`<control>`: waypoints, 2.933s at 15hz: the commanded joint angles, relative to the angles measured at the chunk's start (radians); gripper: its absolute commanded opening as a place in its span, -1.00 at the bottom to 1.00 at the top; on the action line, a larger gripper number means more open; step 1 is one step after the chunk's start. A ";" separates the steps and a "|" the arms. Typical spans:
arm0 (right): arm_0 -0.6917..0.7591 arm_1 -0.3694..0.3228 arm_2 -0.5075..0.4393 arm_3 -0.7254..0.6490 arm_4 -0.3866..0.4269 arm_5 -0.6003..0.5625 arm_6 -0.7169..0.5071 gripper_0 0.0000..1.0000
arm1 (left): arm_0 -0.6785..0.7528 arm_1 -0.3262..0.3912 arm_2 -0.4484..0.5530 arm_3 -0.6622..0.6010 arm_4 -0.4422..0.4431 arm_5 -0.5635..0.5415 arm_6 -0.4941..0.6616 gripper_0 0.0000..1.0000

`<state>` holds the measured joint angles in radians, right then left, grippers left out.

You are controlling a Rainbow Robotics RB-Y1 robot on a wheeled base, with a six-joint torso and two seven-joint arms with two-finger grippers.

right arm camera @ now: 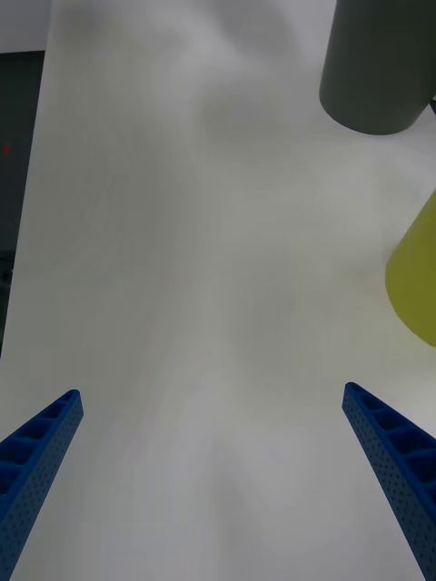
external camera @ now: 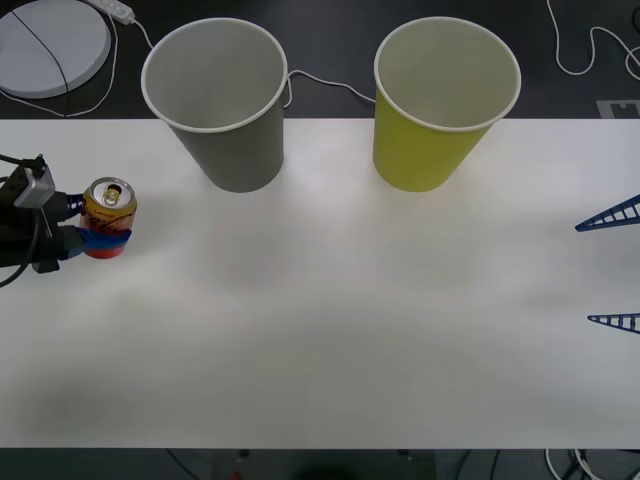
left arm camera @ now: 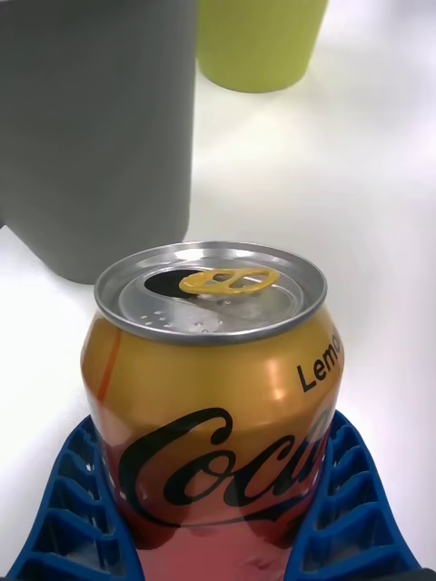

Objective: Put the can into the green bin and the plastic bottle into the gray bin

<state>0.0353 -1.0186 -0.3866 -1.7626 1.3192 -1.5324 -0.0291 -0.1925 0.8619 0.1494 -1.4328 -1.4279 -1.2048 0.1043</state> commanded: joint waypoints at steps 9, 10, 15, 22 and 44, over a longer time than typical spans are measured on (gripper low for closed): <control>0.000 0.000 0.000 0.000 0.000 0.000 0.000 1.00 | -0.091 0.209 0.067 -0.370 -0.134 -0.325 0.448 -1.00; 0.000 0.000 0.000 0.000 0.000 0.000 0.000 1.00 | -0.125 0.217 0.067 -0.394 -0.148 -0.358 0.499 -1.00; 0.000 0.000 0.000 0.000 0.000 0.000 0.000 1.00 | -0.231 0.246 -0.001 -0.558 -0.194 -0.366 0.802 -1.00; 0.000 0.000 0.000 0.000 0.000 0.000 0.000 1.00 | -0.791 0.315 -0.461 -0.428 -0.141 -0.366 1.039 -1.00; 0.000 0.000 0.000 0.000 0.000 0.000 0.000 1.00 | -1.680 -0.414 -1.050 0.531 -0.220 -0.062 1.212 -1.00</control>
<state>0.0353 -1.0186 -0.3866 -1.7626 1.3192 -1.5325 -0.0291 -1.8625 0.4717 -0.8993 -0.9337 -1.6403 -1.2848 1.3141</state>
